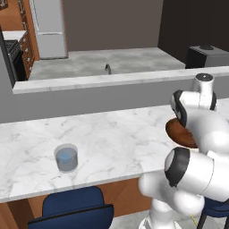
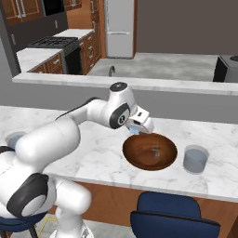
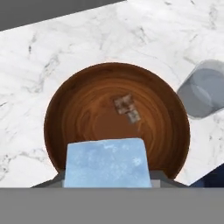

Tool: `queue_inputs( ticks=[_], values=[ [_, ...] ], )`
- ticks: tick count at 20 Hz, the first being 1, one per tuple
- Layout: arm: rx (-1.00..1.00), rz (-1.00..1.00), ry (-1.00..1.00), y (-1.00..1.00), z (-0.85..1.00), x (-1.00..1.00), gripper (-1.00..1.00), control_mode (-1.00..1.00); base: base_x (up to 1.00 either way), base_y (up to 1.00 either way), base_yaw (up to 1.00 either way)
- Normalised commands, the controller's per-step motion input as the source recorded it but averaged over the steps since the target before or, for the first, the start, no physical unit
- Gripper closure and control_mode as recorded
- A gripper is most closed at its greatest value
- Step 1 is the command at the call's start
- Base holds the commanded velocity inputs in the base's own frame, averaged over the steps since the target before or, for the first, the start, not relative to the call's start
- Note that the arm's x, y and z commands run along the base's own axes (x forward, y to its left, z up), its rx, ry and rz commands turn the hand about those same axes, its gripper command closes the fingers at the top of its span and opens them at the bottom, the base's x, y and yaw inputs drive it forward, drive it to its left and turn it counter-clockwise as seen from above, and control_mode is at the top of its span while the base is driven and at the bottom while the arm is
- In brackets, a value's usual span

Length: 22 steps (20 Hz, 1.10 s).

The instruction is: There are four ice cubes in the ice bowl. Place two ice cubes in each glass of water.

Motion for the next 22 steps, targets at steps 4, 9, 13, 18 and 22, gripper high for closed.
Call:
queue_inputs(
  ticks=[4,9,13,18,22],
  values=[
    [0.00,0.21,0.33,0.09,0.82,-0.65,1.00,-1.00,0.00,0.00,0.00],
    [0.00,0.31,0.14,0.62,0.25,-0.93,1.00,-1.00,0.00,0.00,0.00],
    [0.00,0.36,-0.04,0.97,0.00,-0.66,1.00,-1.00,0.00,0.00,0.00],
    [0.00,0.36,-0.06,1.00,0.00,-0.45,1.00,-1.00,0.00,0.00,0.00],
    [0.00,0.33,-0.03,0.99,0.03,-0.28,1.00,-1.00,0.00,0.00,0.00]
  ],
)
